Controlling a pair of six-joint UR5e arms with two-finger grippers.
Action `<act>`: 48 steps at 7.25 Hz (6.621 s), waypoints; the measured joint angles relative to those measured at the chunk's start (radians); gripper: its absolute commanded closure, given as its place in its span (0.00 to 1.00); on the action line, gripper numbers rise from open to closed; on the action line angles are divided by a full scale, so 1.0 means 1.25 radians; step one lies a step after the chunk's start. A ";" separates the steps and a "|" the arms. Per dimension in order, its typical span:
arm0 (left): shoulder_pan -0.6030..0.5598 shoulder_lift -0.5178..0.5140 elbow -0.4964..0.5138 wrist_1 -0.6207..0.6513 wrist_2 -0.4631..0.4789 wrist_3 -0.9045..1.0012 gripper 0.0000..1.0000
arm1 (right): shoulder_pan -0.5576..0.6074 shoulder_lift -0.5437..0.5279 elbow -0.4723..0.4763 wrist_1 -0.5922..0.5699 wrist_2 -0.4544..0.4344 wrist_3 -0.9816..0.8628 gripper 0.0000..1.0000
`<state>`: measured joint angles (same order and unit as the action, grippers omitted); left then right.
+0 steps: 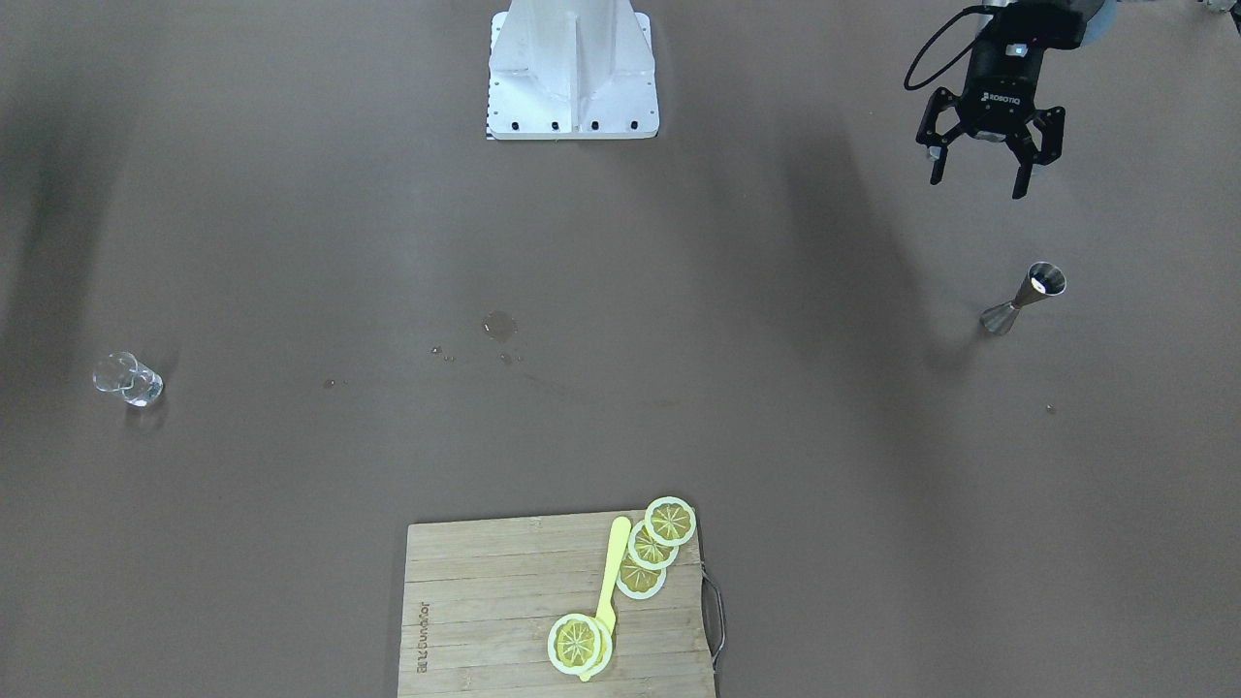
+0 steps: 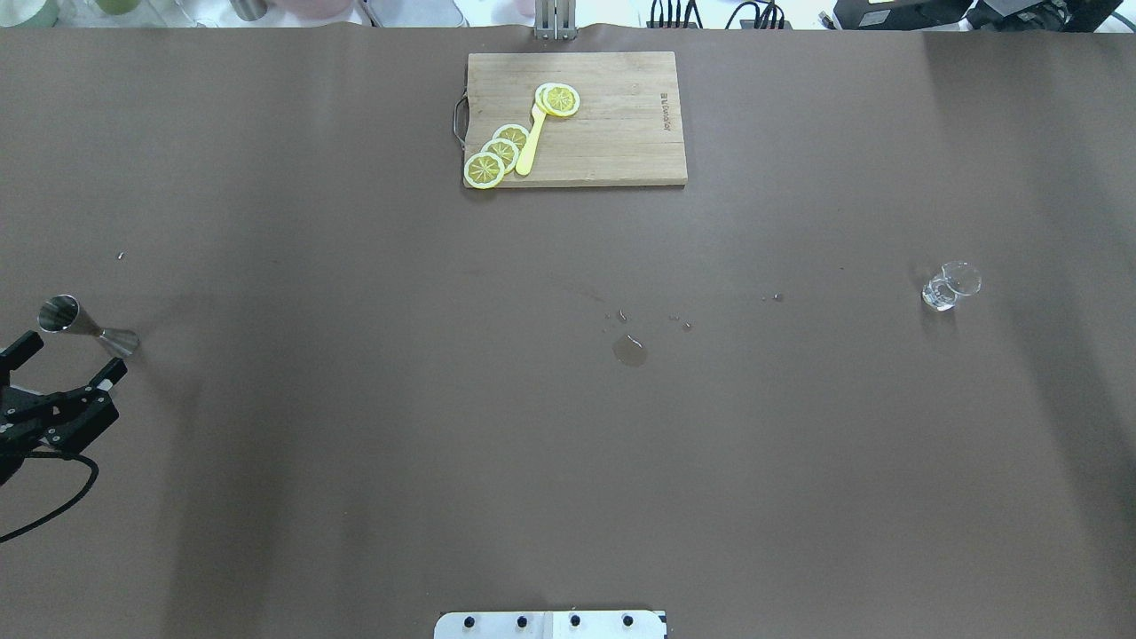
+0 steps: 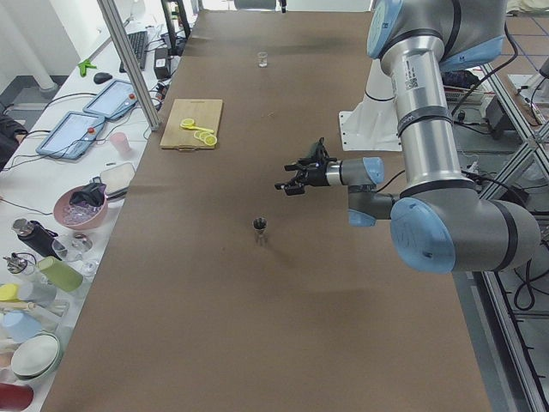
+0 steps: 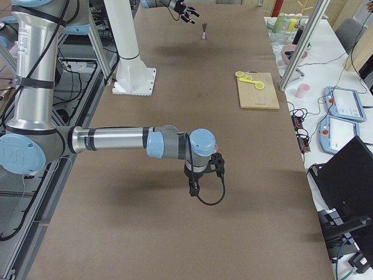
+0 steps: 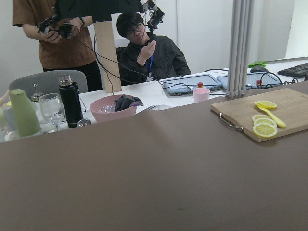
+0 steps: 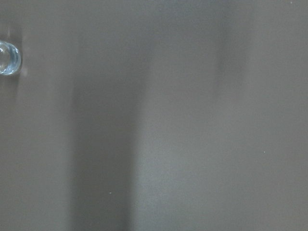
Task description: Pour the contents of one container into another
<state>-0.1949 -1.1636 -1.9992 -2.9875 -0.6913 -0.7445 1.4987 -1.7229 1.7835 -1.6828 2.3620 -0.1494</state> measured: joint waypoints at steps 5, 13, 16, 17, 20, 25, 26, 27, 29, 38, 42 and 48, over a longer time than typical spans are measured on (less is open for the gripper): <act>-0.289 -0.276 0.014 0.192 -0.313 0.148 0.02 | 0.000 -0.001 -0.006 0.000 -0.002 -0.003 0.00; -0.633 -0.513 0.089 0.751 -0.873 0.268 0.02 | 0.000 0.003 -0.005 0.001 -0.002 -0.003 0.00; -0.747 -0.505 0.102 0.904 -1.146 0.282 0.02 | 0.000 0.004 -0.004 0.001 -0.001 -0.003 0.00; -0.790 -0.504 0.115 0.946 -1.216 0.313 0.02 | 0.000 0.004 -0.003 0.001 -0.001 -0.004 0.00; -0.954 -0.461 0.153 1.064 -1.280 0.542 0.00 | -0.002 0.004 -0.003 0.001 -0.002 -0.006 0.00; -1.129 -0.282 0.252 1.098 -1.334 0.685 0.01 | -0.003 0.005 -0.004 0.001 -0.002 -0.008 0.00; -1.132 -0.244 0.251 1.096 -1.355 0.684 0.01 | -0.003 0.004 -0.004 0.001 -0.002 -0.008 0.00; -1.135 -0.220 0.251 1.094 -1.368 0.684 0.01 | -0.003 0.004 -0.004 0.001 -0.002 -0.008 0.00; -1.140 -0.205 0.248 1.096 -1.374 0.683 0.01 | -0.004 0.005 -0.004 0.001 -0.002 -0.009 0.00; -1.139 -0.206 0.266 1.086 -1.371 0.689 0.01 | -0.004 0.005 -0.003 0.001 -0.002 -0.009 0.00; -1.139 -0.208 0.304 1.085 -1.373 0.689 0.01 | -0.008 0.006 -0.004 0.001 -0.008 -0.010 0.00; -1.138 -0.214 0.304 1.086 -1.372 0.687 0.01 | -0.013 0.010 -0.006 0.000 -0.016 -0.009 0.00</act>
<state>-1.6173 -1.4315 -1.6189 -1.6306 -2.4057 0.1148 1.4819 -1.7104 1.7764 -1.6825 2.3425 -0.1611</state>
